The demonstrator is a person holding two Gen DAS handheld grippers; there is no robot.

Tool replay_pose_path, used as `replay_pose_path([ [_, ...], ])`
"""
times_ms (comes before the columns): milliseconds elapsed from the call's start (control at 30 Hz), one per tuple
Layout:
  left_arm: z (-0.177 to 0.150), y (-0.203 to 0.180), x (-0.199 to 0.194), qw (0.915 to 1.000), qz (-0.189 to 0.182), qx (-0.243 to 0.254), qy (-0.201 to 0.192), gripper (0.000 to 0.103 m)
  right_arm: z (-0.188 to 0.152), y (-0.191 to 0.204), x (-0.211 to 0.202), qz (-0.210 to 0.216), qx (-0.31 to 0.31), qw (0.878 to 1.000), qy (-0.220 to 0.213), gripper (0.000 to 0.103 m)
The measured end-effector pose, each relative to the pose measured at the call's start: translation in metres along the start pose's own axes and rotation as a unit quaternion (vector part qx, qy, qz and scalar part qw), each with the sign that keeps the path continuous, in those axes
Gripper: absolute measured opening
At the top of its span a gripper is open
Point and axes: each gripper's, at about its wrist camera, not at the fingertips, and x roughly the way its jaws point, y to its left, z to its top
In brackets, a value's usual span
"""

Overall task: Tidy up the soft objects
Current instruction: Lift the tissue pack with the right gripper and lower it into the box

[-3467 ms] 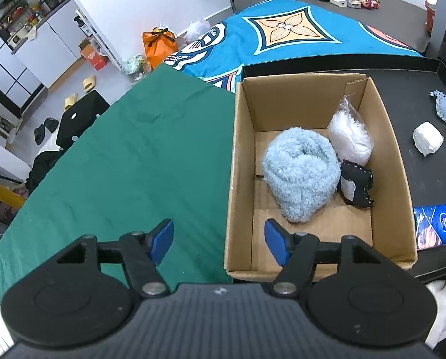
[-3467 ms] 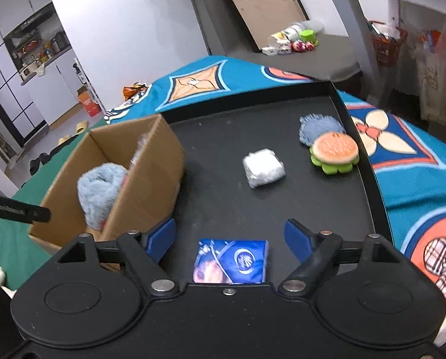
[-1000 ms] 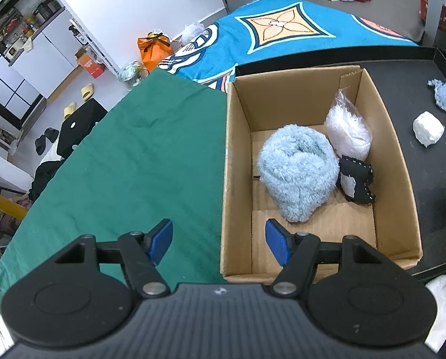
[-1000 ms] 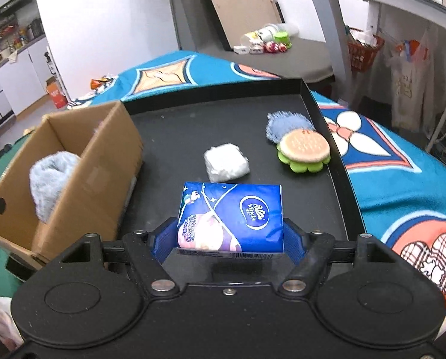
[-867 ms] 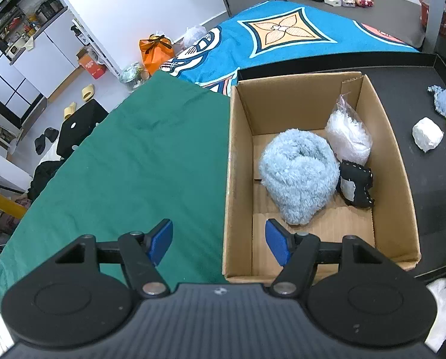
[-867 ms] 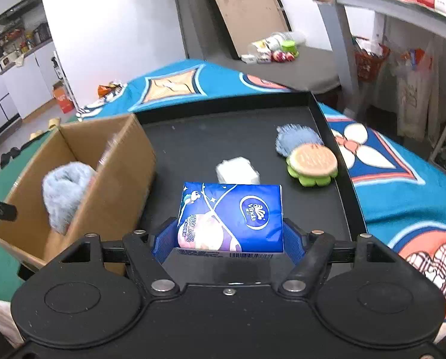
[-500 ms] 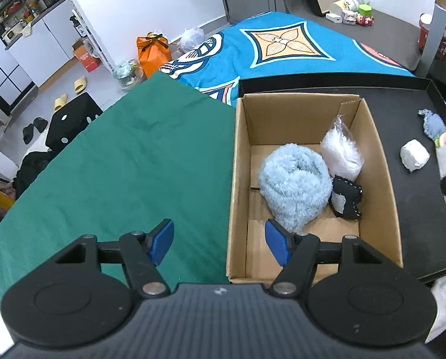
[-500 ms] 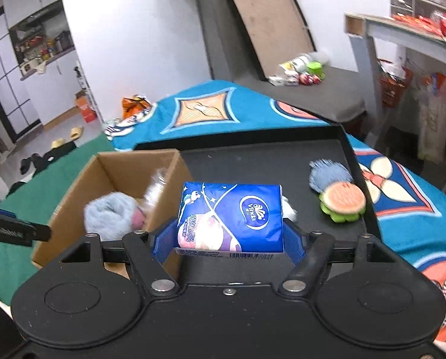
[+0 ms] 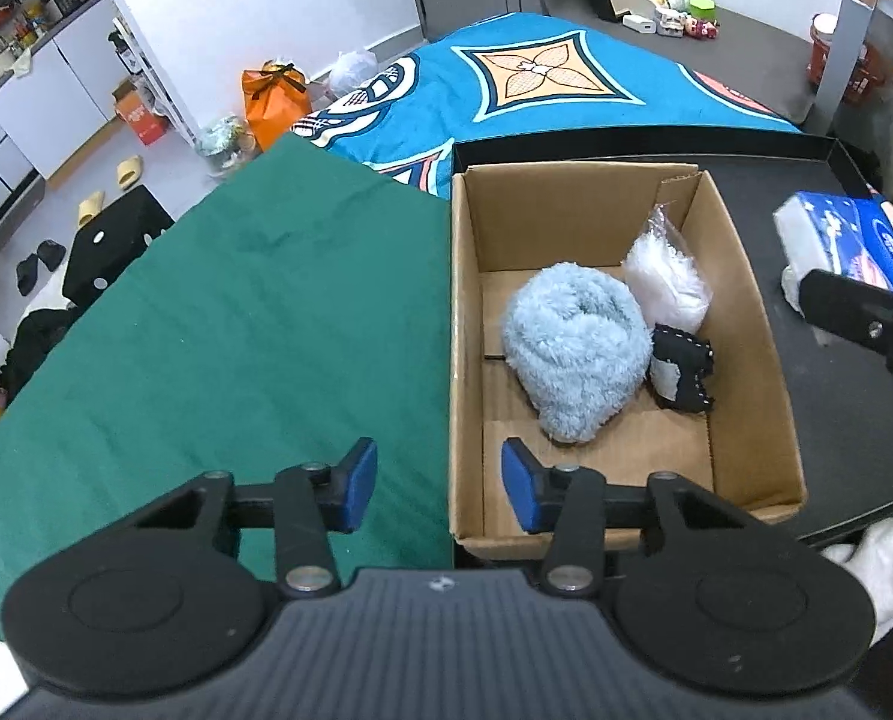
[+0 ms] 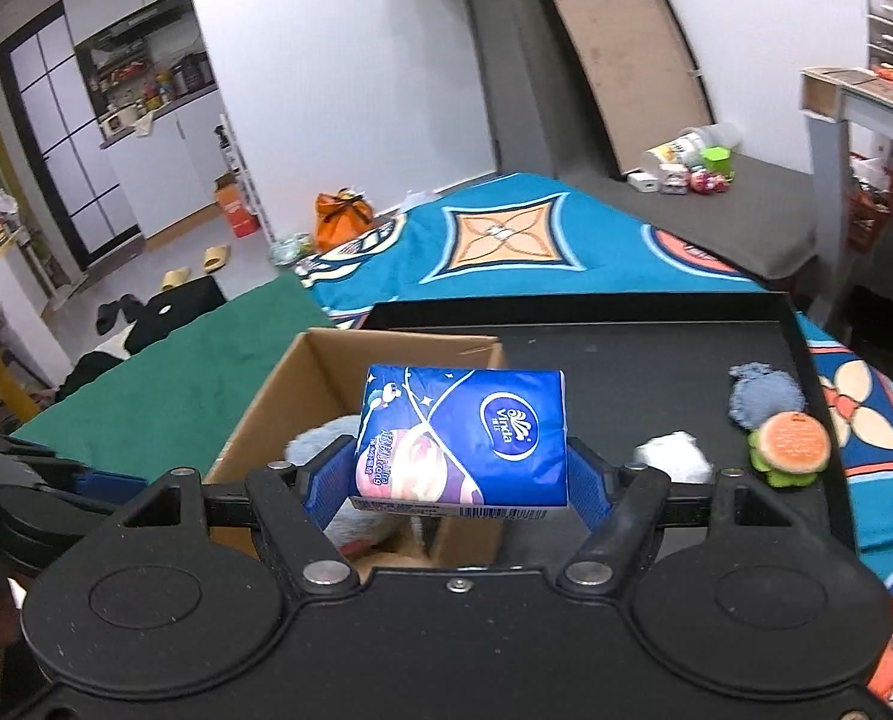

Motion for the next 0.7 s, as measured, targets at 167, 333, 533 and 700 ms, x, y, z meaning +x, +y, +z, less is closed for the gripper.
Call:
replay_pose_path([
  [167, -0.001, 0.007, 0.011, 0.9996, -0.012, -0.014, 0.021, 0.033, 0.000, 0.015, 0.008, 0.015, 0.001, 1.000, 0.010, 0.071],
  [333, -0.002, 0.012, 0.021, 0.9986, -0.023, -0.025, 0.040, 0.023, -0.002, 0.024, 0.015, 0.024, 0.009, 0.999, 0.022, 0.071],
  [533, -0.004, 0.014, 0.025, 0.9978, -0.040, -0.031, 0.042, 0.014, -0.005, 0.032, 0.024, 0.035, 0.022, 0.999, 0.035, 0.071],
  [700, -0.005, 0.020, 0.026, 0.9964, -0.062, -0.043, 0.039, 0.008, -0.007, 0.036, 0.032, 0.048, 0.041, 0.997, 0.046, 0.071],
])
